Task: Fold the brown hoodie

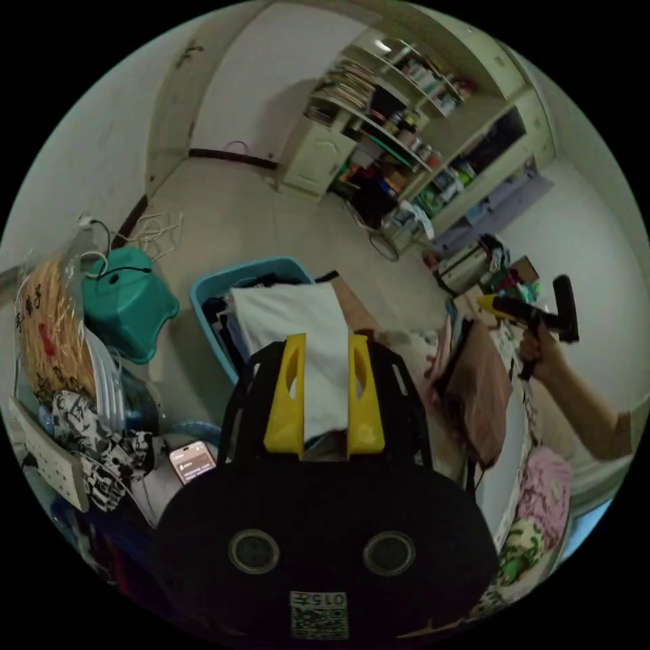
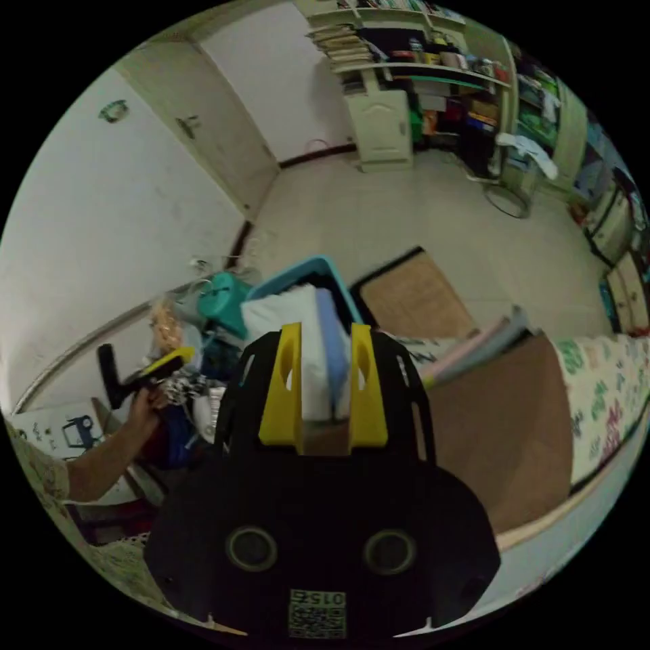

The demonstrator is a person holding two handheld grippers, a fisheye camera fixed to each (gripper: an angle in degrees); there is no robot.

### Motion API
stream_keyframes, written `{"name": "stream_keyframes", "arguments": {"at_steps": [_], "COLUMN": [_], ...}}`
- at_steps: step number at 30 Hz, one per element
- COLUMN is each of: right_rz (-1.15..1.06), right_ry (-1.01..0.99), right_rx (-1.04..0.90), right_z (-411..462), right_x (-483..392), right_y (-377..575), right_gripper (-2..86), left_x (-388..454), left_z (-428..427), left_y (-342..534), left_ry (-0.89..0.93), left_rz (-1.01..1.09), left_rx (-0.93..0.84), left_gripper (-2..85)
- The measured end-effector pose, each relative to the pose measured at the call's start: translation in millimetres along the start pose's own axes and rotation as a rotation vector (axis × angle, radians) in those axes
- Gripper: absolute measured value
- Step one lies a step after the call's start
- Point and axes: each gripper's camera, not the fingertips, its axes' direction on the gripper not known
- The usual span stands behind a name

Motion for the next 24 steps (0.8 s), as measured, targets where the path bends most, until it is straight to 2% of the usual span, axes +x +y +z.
{"name": "stream_keyframes", "arguments": {"at_steps": [4,7,9,12,14,16,20,24], "right_rz": [0.166,0.275,0.297,0.262,0.275,0.303,0.383,0.4], "right_ry": [0.202,0.219,0.192,0.256,0.239,0.193,-0.02,-0.09], "right_rx": [-0.05,-0.114,-0.126,-0.112,-0.113,-0.102,-0.001,0.112], "right_z": [2,14,23,20,8,-20,-79,-164], "right_x": [68,105,116,114,120,140,175,194], "right_y": [34,33,29,22,19,21,37,73], "right_gripper": [14.9,17.6,17.7,15.9,11.2,2.2,0.3,-0.2], "left_x": [39,78,108,161,203,233,300,370], "left_z": [21,52,73,110,147,175,249,302], "left_y": [45,62,60,38,8,-17,-70,-88], "left_ry": [0.056,0.122,0.165,0.235,0.288,0.303,0.355,0.374], "left_rz": [0.073,0.097,0.122,0.174,0.205,0.221,0.228,0.357], "left_rx": [-0.123,-0.205,-0.22,-0.215,-0.209,-0.2,-0.257,-0.365], "left_gripper": [9.6,9.6,9.9,11.6,13.7,15.7,21.5,13.9]}}
